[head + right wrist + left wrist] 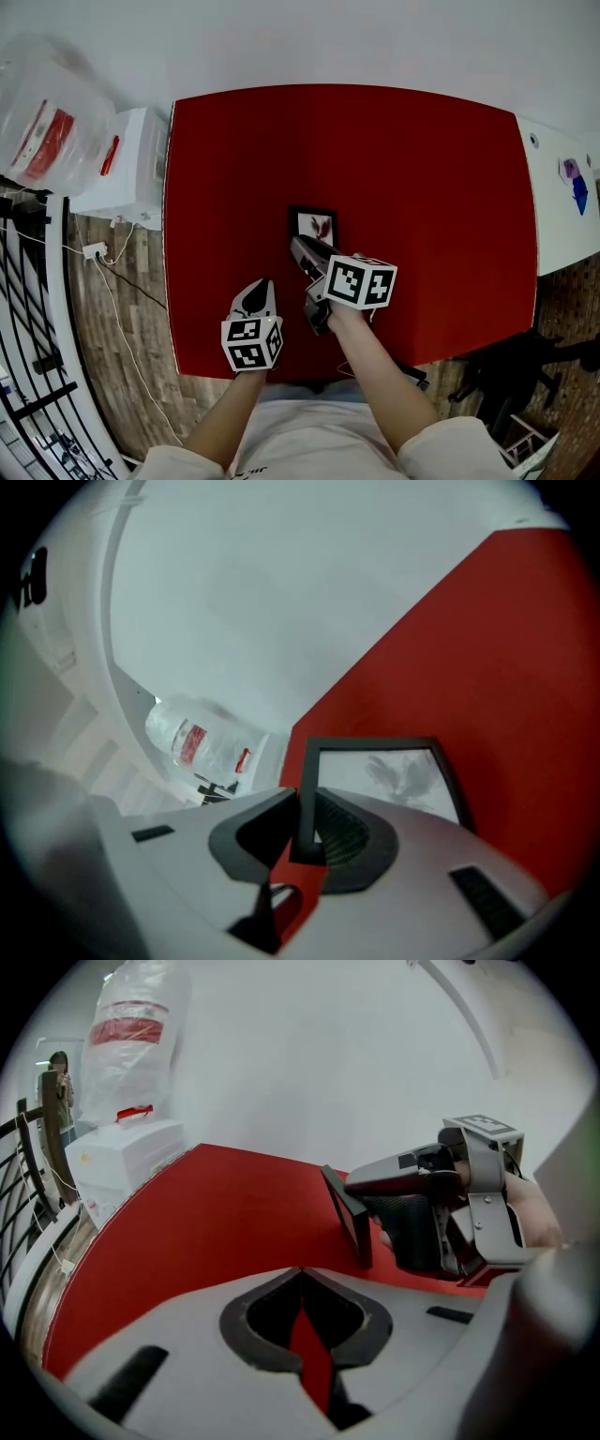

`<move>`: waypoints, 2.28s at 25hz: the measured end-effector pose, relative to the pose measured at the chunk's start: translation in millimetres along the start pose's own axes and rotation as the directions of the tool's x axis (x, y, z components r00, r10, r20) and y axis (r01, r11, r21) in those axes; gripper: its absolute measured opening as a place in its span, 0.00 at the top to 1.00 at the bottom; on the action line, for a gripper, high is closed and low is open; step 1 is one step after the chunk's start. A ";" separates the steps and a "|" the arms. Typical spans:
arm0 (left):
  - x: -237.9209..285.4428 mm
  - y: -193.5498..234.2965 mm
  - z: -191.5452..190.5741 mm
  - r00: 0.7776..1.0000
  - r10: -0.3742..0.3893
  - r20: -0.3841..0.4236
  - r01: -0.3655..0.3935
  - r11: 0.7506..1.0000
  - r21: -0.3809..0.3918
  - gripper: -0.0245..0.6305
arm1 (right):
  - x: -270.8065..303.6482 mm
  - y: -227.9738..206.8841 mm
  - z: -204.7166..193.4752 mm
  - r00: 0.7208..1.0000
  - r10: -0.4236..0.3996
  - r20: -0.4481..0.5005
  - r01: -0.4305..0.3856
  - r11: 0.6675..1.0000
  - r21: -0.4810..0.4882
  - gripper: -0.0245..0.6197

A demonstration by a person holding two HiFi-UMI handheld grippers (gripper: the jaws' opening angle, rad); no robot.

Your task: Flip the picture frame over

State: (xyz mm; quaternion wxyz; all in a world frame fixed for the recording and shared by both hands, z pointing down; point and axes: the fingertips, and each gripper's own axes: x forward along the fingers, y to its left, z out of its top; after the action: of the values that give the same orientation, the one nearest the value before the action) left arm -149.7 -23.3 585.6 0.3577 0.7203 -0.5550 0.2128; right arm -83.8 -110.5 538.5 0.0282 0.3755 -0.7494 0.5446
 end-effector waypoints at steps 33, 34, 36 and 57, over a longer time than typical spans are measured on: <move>62.3 -75.1 29.7 0.979 -0.206 0.014 0.193 0.939 0.286 0.78 | -21.1 5.2 32.2 0.907 0.420 0.043 -0.416 0.872 0.259 0.86; 64.4 -77.1 33.0 0.978 -0.209 0.015 0.195 0.935 0.297 0.78 | -20.7 6.6 32.8 0.906 0.421 0.038 -0.417 0.874 0.250 0.86; 67.0 -77.9 38.9 0.977 -0.211 0.026 0.193 0.934 0.301 0.78 | -19.9 8.9 33.7 0.907 0.421 0.025 -0.415 0.880 0.230 0.86; 76.1 -88.3 38.4 0.976 -0.218 -0.010 0.209 0.922 0.325 0.82 | -12.6 15.5 44.9 0.989 -0.061 -0.137 0.004 0.924 -0.381 0.69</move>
State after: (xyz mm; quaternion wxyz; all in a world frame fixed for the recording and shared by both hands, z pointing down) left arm -46.8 -90.1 589.3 0.2482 0.8282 -0.4352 0.2513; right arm -67.5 -139.4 502.3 0.1644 0.3344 -0.8302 0.4146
